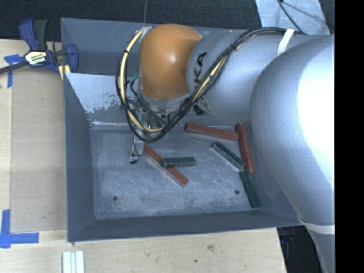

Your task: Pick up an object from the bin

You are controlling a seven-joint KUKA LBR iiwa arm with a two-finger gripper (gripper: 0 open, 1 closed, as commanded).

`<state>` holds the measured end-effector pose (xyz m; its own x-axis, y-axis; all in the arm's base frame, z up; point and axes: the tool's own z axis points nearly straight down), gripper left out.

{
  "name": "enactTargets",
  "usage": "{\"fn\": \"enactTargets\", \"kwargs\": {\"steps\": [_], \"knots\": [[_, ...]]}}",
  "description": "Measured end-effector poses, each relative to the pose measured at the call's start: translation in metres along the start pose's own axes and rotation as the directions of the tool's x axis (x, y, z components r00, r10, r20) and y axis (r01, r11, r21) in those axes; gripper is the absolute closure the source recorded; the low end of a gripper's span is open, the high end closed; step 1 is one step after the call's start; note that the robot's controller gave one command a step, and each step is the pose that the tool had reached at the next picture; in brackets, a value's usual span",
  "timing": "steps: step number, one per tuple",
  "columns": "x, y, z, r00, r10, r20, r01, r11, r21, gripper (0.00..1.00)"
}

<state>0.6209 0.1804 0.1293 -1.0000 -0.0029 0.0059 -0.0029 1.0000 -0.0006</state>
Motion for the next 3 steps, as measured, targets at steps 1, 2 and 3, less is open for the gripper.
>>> {"fn": "enactTargets", "kwargs": {"steps": [1,2,3], "knots": [[0.040,-0.085,0.063,0.999,-0.034,0.001,0.034,0.999,0.004,0.00],[0.037,-0.079,0.058,0.999,-0.038,0.011,0.038,0.999,-0.001,1.00],[0.014,-0.093,-0.078,1.000,-0.020,0.019,0.020,1.000,-0.001,1.00]]}}
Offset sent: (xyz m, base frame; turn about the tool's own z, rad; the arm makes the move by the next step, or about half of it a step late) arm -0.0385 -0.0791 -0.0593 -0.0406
